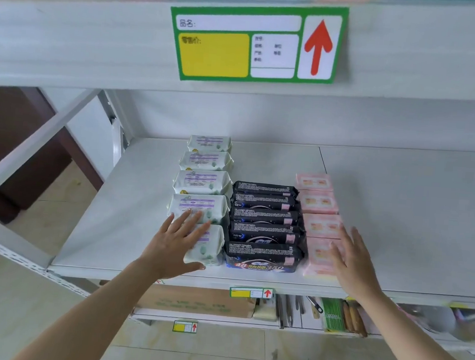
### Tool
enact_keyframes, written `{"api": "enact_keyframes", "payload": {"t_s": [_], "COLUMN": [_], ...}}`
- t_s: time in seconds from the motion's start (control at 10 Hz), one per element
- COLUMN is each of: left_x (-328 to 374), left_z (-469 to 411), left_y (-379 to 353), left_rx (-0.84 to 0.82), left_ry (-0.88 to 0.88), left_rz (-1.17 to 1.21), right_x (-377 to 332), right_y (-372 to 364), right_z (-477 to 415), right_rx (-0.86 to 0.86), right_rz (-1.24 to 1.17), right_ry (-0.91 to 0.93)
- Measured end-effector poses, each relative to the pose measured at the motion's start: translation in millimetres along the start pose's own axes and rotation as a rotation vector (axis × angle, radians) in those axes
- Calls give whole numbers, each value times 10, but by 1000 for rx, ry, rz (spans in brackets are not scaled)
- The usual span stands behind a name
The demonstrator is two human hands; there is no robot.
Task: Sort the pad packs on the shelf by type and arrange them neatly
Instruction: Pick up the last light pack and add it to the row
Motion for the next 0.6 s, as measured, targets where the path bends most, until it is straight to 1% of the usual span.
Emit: {"api": "enact_keyframes", "payload": {"t_s": [0.1, 0.2, 0.3, 0.4, 0.5, 0.6], "left_x": [30, 39, 31, 4, -31, -57], "left_z": [32, 81, 163, 289, 474, 589], "left_y": [-14, 4, 69, 168, 334, 421], "left_rx": [6, -39, -48, -58, 19, 37], "left_ry": [16, 67, 117, 231, 365, 425], "left_rz": [-18, 10, 24, 173, 307, 375], "right_x": [139, 137, 154, 87, -77, -345], "right_y": [-129, -176, -132, -21, 92, 148], "right_z": [49, 42, 34, 69, 105, 166], "right_rx": [-111, -127, -123, -84, 4, 92], "right_rz": [-12, -22, 40, 139, 176, 166], "right_ry": [-70, -38, -41, -24, 37, 111]}}
Point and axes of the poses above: each hand's wrist, its own z-axis away from the middle knuckle, its own y-axis out of the back of the hand, x = y × z, the point moved 8 cm from there along -z, towards the middle knuckle, and after that the axes turned 12 degrees about y, right-handed, at the moved point
